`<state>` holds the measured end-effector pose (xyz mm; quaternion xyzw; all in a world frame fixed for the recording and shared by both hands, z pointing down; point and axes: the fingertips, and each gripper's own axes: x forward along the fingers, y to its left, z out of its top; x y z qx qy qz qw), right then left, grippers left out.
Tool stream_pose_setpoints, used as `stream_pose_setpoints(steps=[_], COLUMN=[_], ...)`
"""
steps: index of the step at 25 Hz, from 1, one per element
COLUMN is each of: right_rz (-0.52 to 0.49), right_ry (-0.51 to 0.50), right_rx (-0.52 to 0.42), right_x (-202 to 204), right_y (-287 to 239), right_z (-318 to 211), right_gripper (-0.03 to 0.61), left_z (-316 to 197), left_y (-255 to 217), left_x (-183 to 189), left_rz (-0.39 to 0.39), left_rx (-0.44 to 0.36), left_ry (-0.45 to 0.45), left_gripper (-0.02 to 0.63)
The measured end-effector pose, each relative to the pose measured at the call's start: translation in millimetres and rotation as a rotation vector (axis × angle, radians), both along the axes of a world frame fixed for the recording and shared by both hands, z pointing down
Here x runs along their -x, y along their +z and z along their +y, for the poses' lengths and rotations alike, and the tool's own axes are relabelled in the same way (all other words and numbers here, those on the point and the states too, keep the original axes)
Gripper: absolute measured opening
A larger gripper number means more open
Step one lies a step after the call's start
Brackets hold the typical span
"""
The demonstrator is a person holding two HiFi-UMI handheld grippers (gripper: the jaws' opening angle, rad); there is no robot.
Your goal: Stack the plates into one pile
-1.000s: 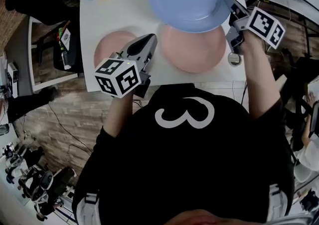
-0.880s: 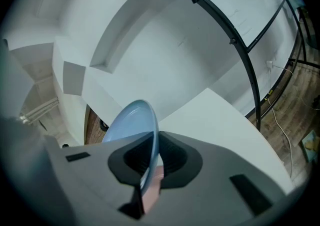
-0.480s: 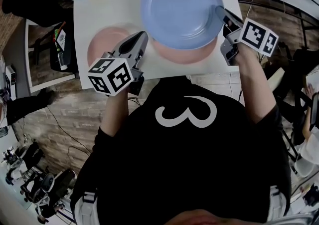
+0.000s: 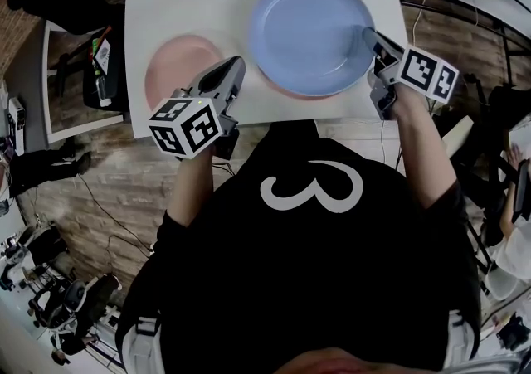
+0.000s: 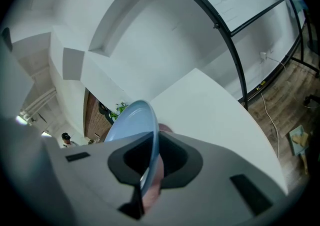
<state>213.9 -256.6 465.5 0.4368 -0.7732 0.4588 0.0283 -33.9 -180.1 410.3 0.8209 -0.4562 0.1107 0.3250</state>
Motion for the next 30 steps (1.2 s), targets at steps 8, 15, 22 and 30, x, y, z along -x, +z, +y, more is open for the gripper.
stream_pose_setpoints(steps=[8, 15, 22, 30], right_rz=[0.034, 0.075, 0.094, 0.107], right_ry=[-0.028, -0.047, -0.049, -0.029], right_rx=[0.046, 0.052, 0.061, 0.067], right_x=[3, 4, 3, 1], right_y=[24, 35, 41, 44], right_z=[8, 9, 12, 12], right_gripper=[0.037, 0.037, 0.038, 0.052], left_z=[1, 1, 5, 7], left_y=[10, 10, 17, 29], left_x=[5, 3, 5, 6], left_rz=[0.001, 0.005, 0.013, 0.028], left_rx=[0.023, 0.026, 0.030, 0.048], left_ry=[-0.020, -0.016, -0.022, -0.022], left_gripper=[0.015, 0.015, 0.015, 0.015])
